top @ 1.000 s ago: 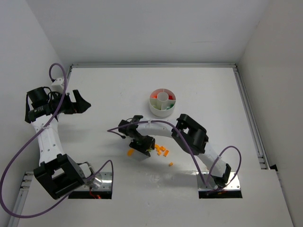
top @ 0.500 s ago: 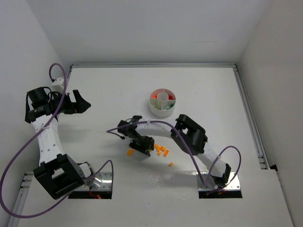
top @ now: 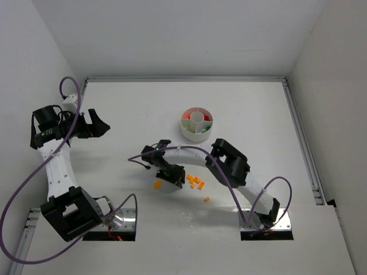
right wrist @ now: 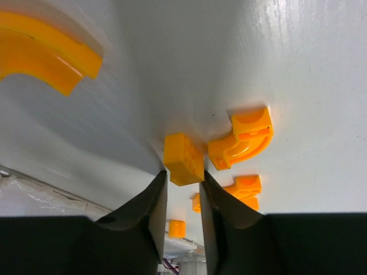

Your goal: Sort the legos into containers by color

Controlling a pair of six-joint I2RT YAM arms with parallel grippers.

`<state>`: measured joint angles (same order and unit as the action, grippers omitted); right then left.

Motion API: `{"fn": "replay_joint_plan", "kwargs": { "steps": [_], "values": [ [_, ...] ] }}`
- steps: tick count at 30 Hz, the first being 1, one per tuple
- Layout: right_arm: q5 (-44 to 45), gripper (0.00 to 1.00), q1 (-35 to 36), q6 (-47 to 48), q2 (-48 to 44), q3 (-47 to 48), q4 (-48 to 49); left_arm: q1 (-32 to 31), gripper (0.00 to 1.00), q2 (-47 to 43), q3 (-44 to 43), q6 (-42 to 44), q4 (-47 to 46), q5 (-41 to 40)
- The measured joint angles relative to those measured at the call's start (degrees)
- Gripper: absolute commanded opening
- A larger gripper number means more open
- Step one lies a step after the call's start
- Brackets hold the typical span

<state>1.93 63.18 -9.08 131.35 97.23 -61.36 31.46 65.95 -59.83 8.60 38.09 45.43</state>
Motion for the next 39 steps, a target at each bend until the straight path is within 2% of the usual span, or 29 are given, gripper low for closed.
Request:
{"fn": "replay_joint_plan", "kwargs": {
  "steps": [3,12,16,29,35,39],
  "values": [
    [-0.13,0.22,0.11,0.07,-1.11,-1.51,1.46,0.00,0.99,0.00,0.00,0.00,0.00,0.00],
    [0.48,0.04,0.50,0.90,-3.82,-4.90,4.85,0.00,0.99,0.00,0.00,0.00,0.00,0.22],
    [1.38,0.00,0.72,1.46,-5.64,-6.60,7.72,0.00,0.99,0.00,0.00,0.00,0.00,0.22],
    [4.07,0.00,0.26,2.78,-18.93,-11.15,12.13,0.00,0.99,0.00,-0.46,-0.07,0.02,0.68],
    [8.17,0.00,-2.73,3.02,-19.63,-10.84,12.83,0.00,0.99,0.00,-0.85,-0.50,-0.11,0.70],
    [10.23,0.00,-6.84,3.06,-18.56,-6.80,12.61,0.00,0.99,0.00,-0.85,-1.16,-0.48,0.70]
  ]
}}
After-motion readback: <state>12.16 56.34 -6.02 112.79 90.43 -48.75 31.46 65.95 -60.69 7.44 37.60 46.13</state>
